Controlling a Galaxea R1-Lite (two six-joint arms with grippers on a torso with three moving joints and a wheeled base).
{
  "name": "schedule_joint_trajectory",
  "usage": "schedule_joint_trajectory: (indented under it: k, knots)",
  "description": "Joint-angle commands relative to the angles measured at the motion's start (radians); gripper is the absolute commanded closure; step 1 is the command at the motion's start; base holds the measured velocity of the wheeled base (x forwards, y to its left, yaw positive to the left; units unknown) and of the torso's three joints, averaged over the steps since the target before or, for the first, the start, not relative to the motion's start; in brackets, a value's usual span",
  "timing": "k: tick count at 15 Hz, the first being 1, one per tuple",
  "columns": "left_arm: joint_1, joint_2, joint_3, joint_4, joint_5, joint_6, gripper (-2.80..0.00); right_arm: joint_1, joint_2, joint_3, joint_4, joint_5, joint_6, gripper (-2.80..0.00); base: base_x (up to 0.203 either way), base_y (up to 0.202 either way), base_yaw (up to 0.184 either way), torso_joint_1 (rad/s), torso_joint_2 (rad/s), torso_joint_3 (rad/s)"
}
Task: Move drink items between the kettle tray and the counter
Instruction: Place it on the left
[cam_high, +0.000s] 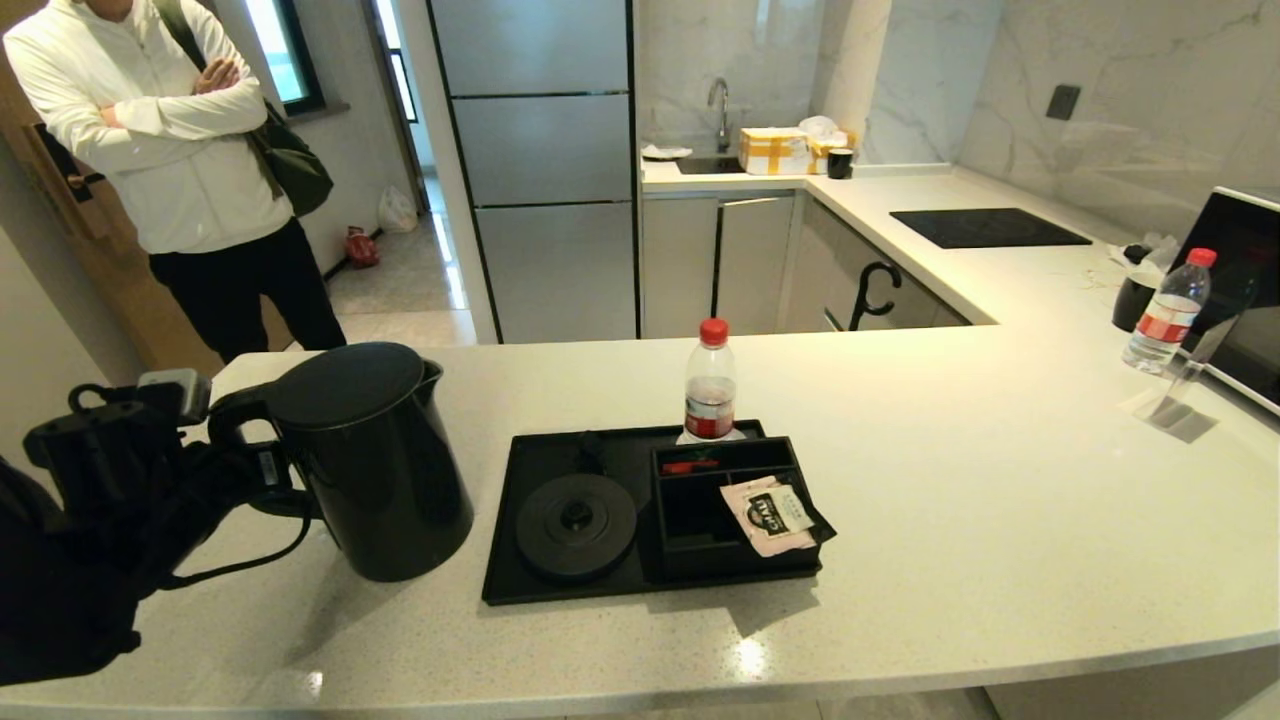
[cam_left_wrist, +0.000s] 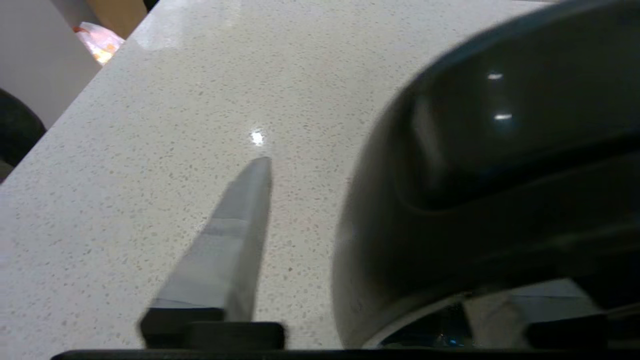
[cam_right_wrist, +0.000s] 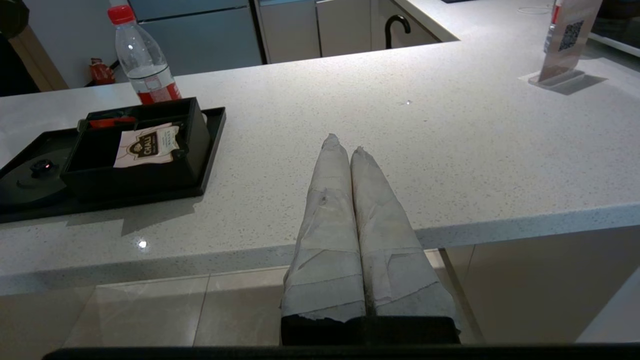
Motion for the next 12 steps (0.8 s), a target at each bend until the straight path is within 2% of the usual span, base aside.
schedule_joint_trajectory:
  k: [1, 12]
  knots:
    - [-0.001, 0.000, 0.004, -0.009, 0.001, 0.000, -2.80, 0.000, 0.002, 0.032, -0.001, 0.000, 0.001, 0.00, 0.000, 0.000, 0.000, 0.000, 0.00, 0.000]
    - [-0.018, -0.005, 0.053, -0.084, 0.010, 0.006, -2.80, 0.000, 0.002, 0.032, -0.001, 0.000, 0.001, 0.00, 0.000, 0.000, 0.000, 0.000, 0.00, 0.000]
